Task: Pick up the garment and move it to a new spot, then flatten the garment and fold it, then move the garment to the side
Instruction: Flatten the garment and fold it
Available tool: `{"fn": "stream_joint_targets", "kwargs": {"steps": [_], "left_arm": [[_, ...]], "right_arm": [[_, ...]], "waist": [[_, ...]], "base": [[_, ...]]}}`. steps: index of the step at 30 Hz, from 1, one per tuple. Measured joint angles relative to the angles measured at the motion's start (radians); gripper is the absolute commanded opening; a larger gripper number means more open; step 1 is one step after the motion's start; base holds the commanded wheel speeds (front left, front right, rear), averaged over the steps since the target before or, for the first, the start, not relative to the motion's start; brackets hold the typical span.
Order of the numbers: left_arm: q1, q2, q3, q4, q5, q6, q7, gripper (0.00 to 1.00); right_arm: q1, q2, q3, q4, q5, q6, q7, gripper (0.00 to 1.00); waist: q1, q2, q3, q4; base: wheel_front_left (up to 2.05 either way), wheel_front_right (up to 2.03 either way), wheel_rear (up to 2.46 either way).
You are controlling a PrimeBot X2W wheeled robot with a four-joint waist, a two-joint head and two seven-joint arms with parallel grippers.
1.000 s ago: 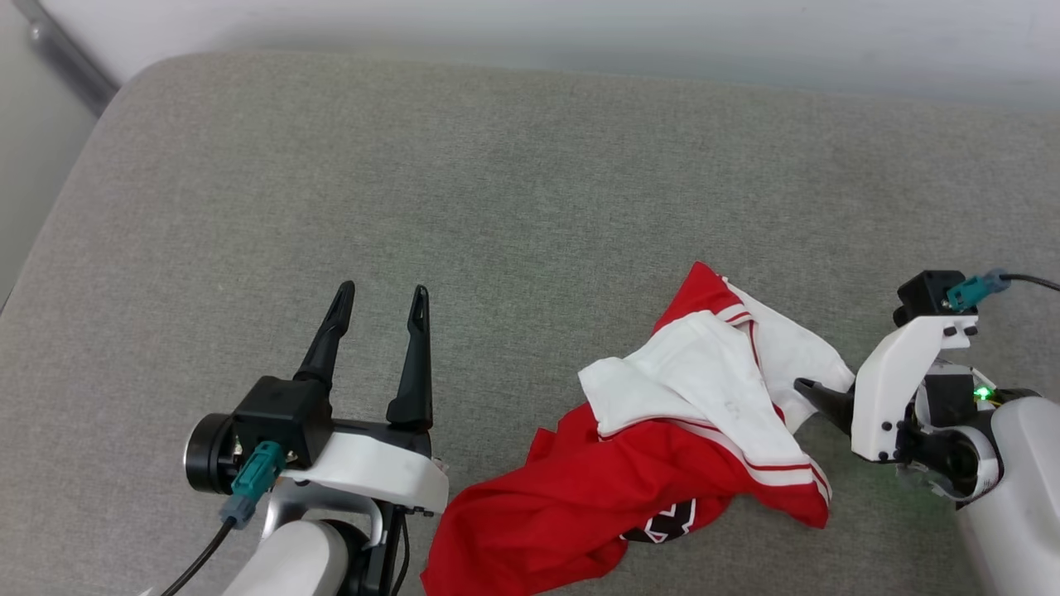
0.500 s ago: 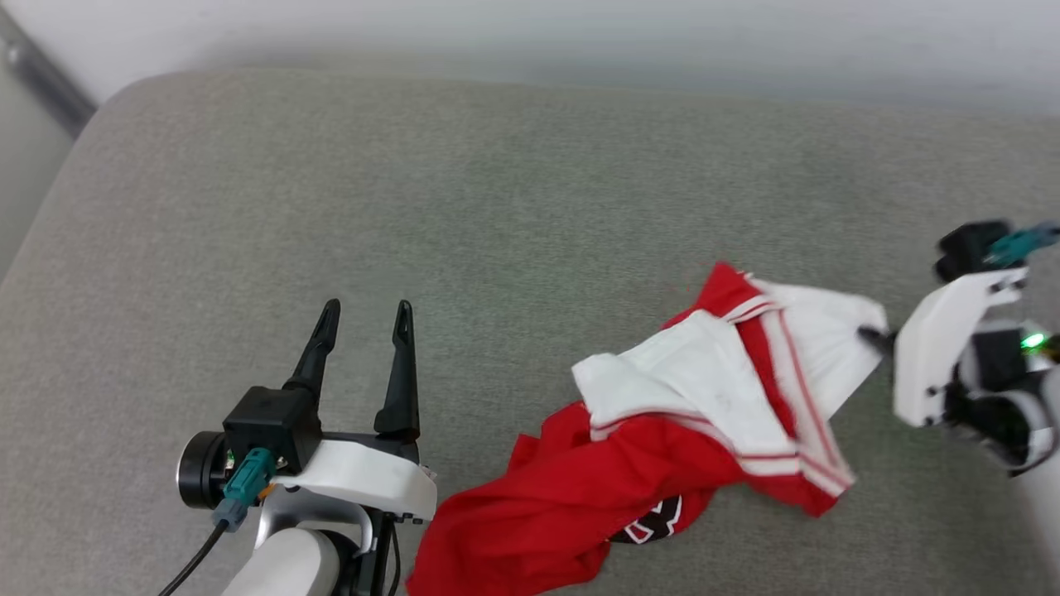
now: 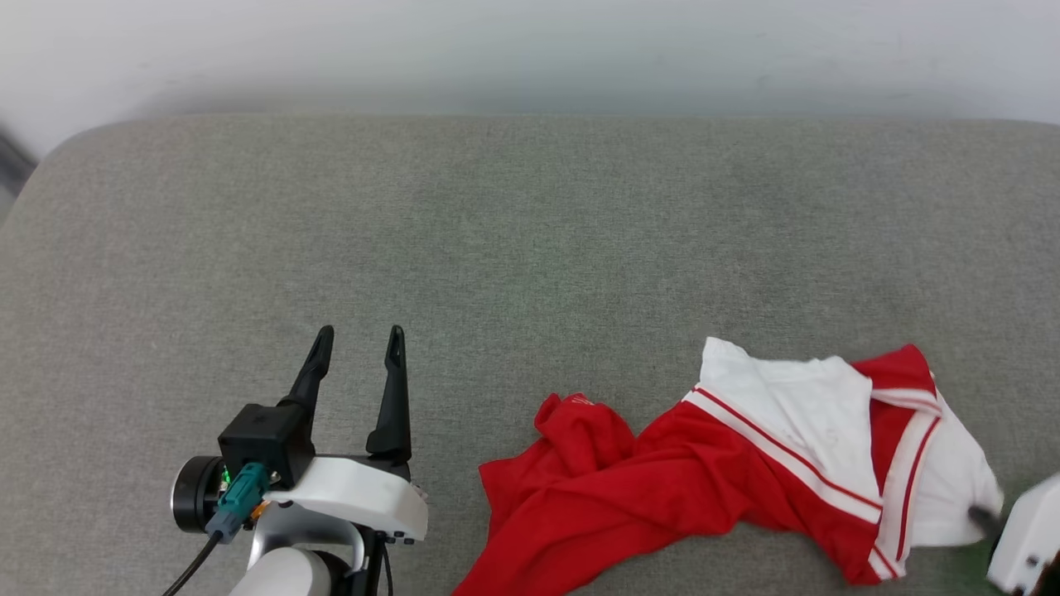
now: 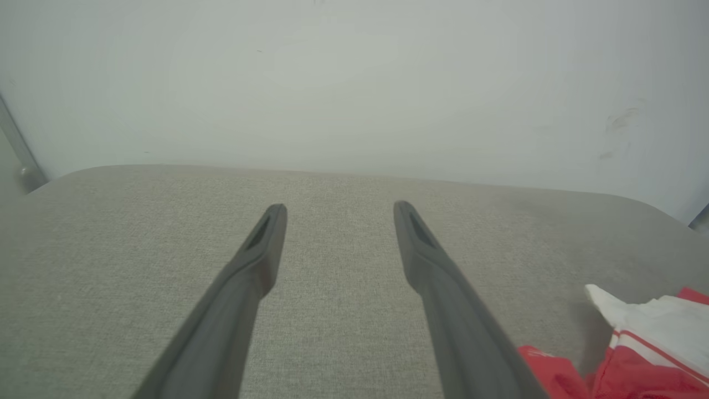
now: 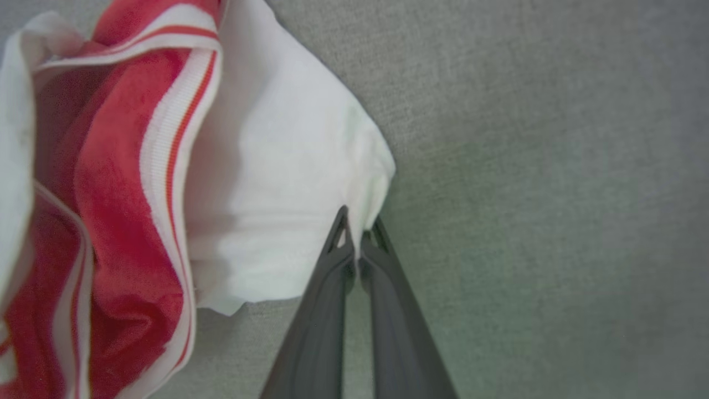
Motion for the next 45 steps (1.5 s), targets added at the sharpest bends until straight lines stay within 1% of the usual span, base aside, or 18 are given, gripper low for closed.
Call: {"fn": "stream_joint_targets", "kwargs": {"steps": [1, 2, 3, 4, 8, 10, 13, 15, 18, 22, 29, 31, 33, 35, 39, 42, 45], "left_arm": [[0.001, 0.001, 0.000, 0.001, 0.000, 0.001, 0.001, 1.00], [0.001, 0.004, 0.001, 0.002, -0.001, 0.002, 0.003, 1.00], [0.004, 0.008, 0.002, 0.004, -0.002, 0.002, 0.005, 1.00], [0.006, 0.012, 0.004, 0.005, -0.005, 0.003, 0.006, 1.00], [0.022, 0.023, 0.013, 0.009, -0.010, 0.009, 0.012, 1.00], [0.032, 0.030, 0.016, 0.008, -0.012, 0.012, 0.014, 1.00], [0.048, 0.039, 0.020, 0.007, -0.018, 0.020, 0.022, 1.00], [0.060, 0.047, 0.021, 0.007, -0.020, 0.021, 0.024, 1.00], [0.070, 0.053, 0.022, 0.005, -0.026, 0.025, 0.033, 1.00], [0.087, 0.061, 0.022, 0.004, -0.028, 0.030, 0.043, 1.00], [0.104, 0.070, 0.015, 0.012, -0.044, 0.029, 0.063, 1.00], [0.100, 0.072, 0.004, 0.012, -0.043, 0.018, 0.075, 1.00], [0.076, 0.070, -0.019, 0.014, -0.041, -0.002, 0.097, 1.00], [0.020, 0.062, -0.051, 0.022, -0.031, -0.033, 0.126, 1.00], [-0.127, 0.021, -0.133, 0.069, -0.022, -0.117, 0.214, 1.00], [-0.236, -0.017, -0.193, 0.131, -0.017, -0.181, 0.294, 1.00], [-0.320, -0.048, -0.249, 0.194, -0.017, -0.235, 0.379, 1.00]], "right_arm": [[0.019, 0.019, -0.013, 0.017, -0.010, 0.000, -0.020, 0.00], [0.035, 0.036, -0.018, 0.033, -0.023, 0.000, -0.045, 0.04], [0.043, 0.046, -0.019, 0.045, -0.033, 0.000, -0.080, 0.55], [0.043, 0.054, -0.018, 0.054, -0.036, 0.000, -0.121, 1.00], [0.040, 0.080, 0.002, 0.083, -0.053, 0.000, -0.332, 1.00], [0.035, 0.080, 0.009, 0.080, -0.061, 0.000, -0.440, 1.00], [0.032, 0.066, 0.038, 0.055, -0.067, 0.000, -0.574, 1.00], [0.031, 0.045, 0.062, 0.038, -0.078, 0.000, -0.651, 1.00], [0.032, 0.028, 0.099, -0.005, -0.099, 0.000, -0.740, 1.00], [0.046, 0.030, 0.153, -0.080, -0.115, 0.000, -0.808, 1.00], [0.124, 0.077, 0.232, -0.237, -0.153, 0.000, -0.805, 1.00], [0.143, 0.087, 0.241, -0.279, -0.158, 0.000, -0.796, 1.00], [0.155, 0.097, 0.253, -0.319, -0.159, 0.000, -0.787, 1.00], [0.162, 0.106, 0.256, -0.355, -0.163, 0.000, -0.777, 1.00], [0.160, 0.113, 0.255, -0.412, -0.170, 0.000, -0.768, 1.00], [0.146, 0.117, 0.259, -0.439, -0.171, 0.000, -0.764, 1.00], [0.134, 0.120, 0.267, -0.455, -0.174, 0.000, -0.765, 1.00]], "waist": [[0.0000, 0.0000, -0.001, -0.002], [0.0000, 0.0000, -0.001, -0.005], [0.0000, 0.0000, -0.001, -0.007], [0.0000, 0.0000, -0.001, -0.010], [0.0000, 0.0000, -0.008, -0.027], [0.0000, 0.0000, -0.016, -0.035], [0.0000, 0.0000, -0.029, -0.048], [0.0000, 0.0000, -0.042, -0.054], [0.0000, 0.0000, -0.061, -0.061], [0.0000, 0.0001, -0.086, -0.070], [0.0000, 0.0001, -0.122, -0.087], [0.0000, 0.0000, -0.126, -0.092], [-0.0001, 0.0000, -0.123, -0.095], [-0.0001, 0.0000, -0.112, -0.096], [0.0000, 0.0000, -0.074, -0.098], [0.0000, 0.0000, -0.036, -0.101], [0.0000, 0.0000, 0.001, -0.110]], "base": [[0.00, 0.00, 0.00], [0.00, 0.00, 0.00], [0.00, 0.00, 0.00], [0.00, 0.00, 0.00], [0.00, 0.00, 0.00], [0.00, 0.00, 0.00], [0.00, 0.00, 0.00], [0.00, 0.00, 0.00], [0.00, 0.00, 0.00], [0.00, 0.00, 0.00], [0.00, 0.00, 0.00], [0.00, 0.00, 0.00], [0.00, 0.00, 0.00], [0.00, 0.00, 0.00], [0.00, 0.00, 0.00], [0.00, 0.00, 0.00], [0.00, 0.00, 0.00]]}}
